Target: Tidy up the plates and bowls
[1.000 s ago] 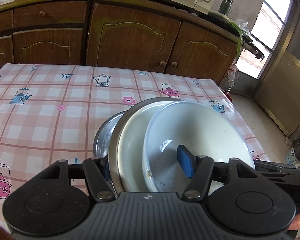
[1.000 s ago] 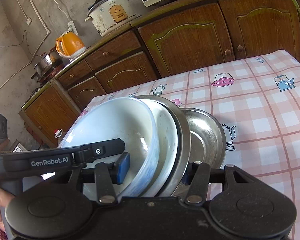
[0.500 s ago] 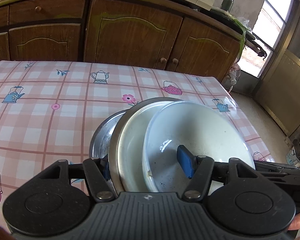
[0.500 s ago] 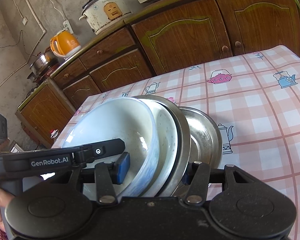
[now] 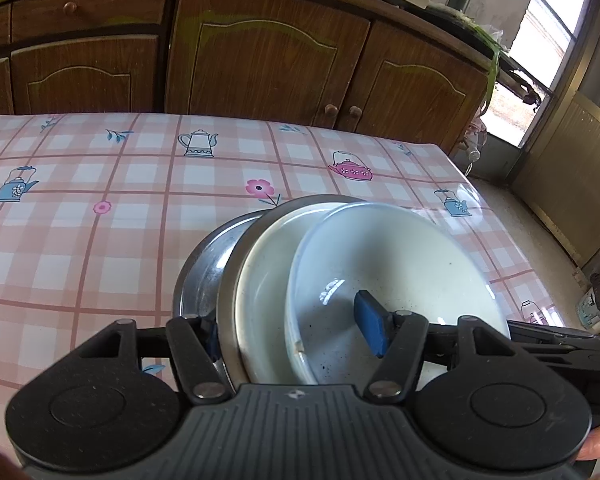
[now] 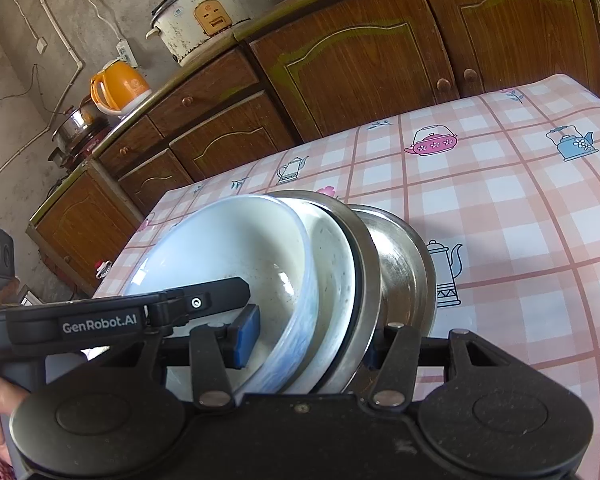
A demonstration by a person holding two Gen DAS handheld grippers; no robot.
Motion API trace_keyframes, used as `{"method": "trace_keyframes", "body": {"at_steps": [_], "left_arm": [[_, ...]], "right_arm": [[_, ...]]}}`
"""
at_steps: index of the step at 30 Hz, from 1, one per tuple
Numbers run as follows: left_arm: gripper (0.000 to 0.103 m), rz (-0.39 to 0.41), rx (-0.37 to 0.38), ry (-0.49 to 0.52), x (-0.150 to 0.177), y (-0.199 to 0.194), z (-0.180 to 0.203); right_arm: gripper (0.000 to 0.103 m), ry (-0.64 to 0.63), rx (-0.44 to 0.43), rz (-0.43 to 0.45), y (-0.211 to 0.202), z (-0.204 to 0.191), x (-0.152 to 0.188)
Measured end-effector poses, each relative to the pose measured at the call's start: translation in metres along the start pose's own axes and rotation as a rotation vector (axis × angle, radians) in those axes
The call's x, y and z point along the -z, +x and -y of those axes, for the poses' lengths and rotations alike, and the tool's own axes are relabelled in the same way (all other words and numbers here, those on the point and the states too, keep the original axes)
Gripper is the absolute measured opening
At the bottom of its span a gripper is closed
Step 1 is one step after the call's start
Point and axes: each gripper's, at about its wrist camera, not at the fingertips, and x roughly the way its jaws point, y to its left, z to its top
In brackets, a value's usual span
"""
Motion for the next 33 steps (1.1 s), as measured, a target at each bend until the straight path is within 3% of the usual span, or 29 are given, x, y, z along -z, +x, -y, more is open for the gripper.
{"method": "trace_keyframes", "body": {"at_steps": [10, 15, 33], "left_arm": [[0.064, -0.003, -0.046, 0.046, 0.000, 0.010, 0.000], [0.063, -0.020, -0.030, 0.006, 0.000, 0.018, -0.007], [0.064, 0.023, -0.048, 0.058, 0.001, 0.027, -0.003]], "right_arm": [[0.061, -0.018, 0.022, 0.000, 0.013, 0.001, 0.003], [0.061, -0.027, 0.048, -0.002, 0.020, 0.004, 0.002], [0.062, -0.017, 0.044, -0.005, 0.028, 0.013, -0.001]]}}
